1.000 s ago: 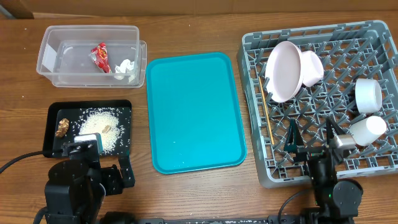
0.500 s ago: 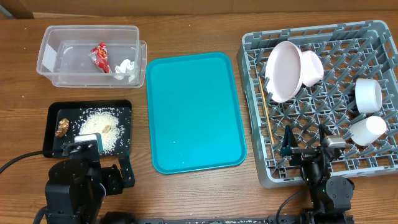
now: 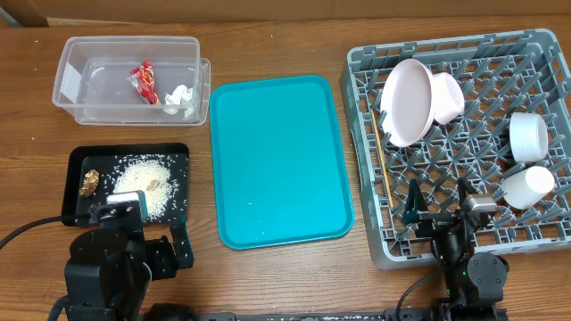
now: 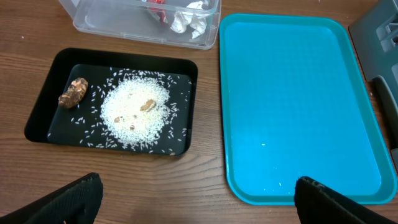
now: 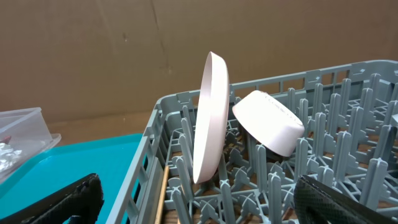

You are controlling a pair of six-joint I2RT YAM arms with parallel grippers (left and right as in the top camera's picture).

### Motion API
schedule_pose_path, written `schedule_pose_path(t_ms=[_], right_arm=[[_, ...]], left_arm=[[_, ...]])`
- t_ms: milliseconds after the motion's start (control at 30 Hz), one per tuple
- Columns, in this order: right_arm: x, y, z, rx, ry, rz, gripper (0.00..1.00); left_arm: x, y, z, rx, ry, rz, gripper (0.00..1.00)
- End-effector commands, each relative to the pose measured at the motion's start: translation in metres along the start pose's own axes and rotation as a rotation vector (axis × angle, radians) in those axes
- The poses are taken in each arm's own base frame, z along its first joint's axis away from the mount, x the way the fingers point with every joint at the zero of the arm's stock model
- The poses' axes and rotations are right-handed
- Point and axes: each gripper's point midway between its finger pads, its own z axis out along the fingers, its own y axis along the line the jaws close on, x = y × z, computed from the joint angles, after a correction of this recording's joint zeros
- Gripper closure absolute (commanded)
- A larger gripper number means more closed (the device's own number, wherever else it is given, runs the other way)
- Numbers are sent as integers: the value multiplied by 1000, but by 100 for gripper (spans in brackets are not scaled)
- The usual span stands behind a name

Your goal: Sort waste into correct bins and load items into the dishwasher

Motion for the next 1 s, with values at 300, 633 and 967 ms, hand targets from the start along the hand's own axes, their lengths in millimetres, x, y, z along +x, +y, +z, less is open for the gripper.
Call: schedule_pose_path(t_ms=[300,633,967], right_arm=[[1,-2,0,10,-9,0,0],[1,-2,0,10,-9,0,0],[1,-2,0,10,-9,0,0]], left_arm=[[0,3,0,-12,-8,-14,0],[0,3,0,-12,-8,-14,0],[7,4,1,-16,7,-12,0]])
